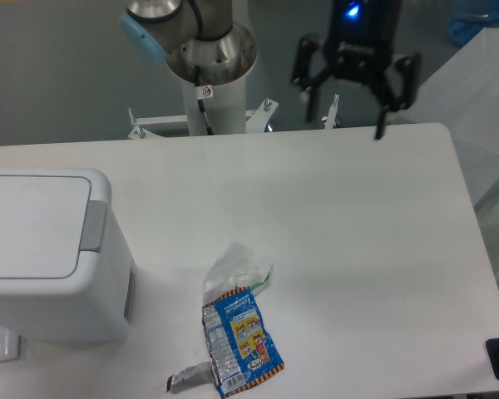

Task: Open the trash can
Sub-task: 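Swing the gripper toward the white trash can lid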

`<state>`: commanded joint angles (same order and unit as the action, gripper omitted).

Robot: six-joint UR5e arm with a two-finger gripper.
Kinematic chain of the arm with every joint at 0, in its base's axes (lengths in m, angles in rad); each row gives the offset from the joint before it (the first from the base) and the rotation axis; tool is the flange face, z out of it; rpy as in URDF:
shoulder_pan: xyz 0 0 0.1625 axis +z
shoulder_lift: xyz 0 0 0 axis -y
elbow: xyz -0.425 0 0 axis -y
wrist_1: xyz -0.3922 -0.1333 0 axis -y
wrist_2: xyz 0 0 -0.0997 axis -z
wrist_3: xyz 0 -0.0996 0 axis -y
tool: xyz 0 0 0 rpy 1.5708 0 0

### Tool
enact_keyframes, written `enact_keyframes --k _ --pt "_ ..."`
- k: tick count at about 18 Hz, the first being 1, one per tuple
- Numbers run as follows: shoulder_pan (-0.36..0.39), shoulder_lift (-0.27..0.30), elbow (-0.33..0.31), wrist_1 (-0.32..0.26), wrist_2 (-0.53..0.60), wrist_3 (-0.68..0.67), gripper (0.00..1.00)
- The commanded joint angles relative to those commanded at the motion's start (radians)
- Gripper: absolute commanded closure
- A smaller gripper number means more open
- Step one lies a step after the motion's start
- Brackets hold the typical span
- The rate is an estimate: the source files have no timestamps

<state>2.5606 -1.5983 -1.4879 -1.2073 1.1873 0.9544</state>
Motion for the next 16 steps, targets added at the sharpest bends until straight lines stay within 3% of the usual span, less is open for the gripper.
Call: enact_keyframes --k 4,11,16 --pt "-0.115 -0.031 -0.017 0.018 -0.008 -0.213 0.0" --pt "-0.192 -0.049 -0.061 0.221 -0.135 -0.621 0.0" --pt "-0.238 -0.078 -0.086 0.238 -0.163 -0.735 0.0"
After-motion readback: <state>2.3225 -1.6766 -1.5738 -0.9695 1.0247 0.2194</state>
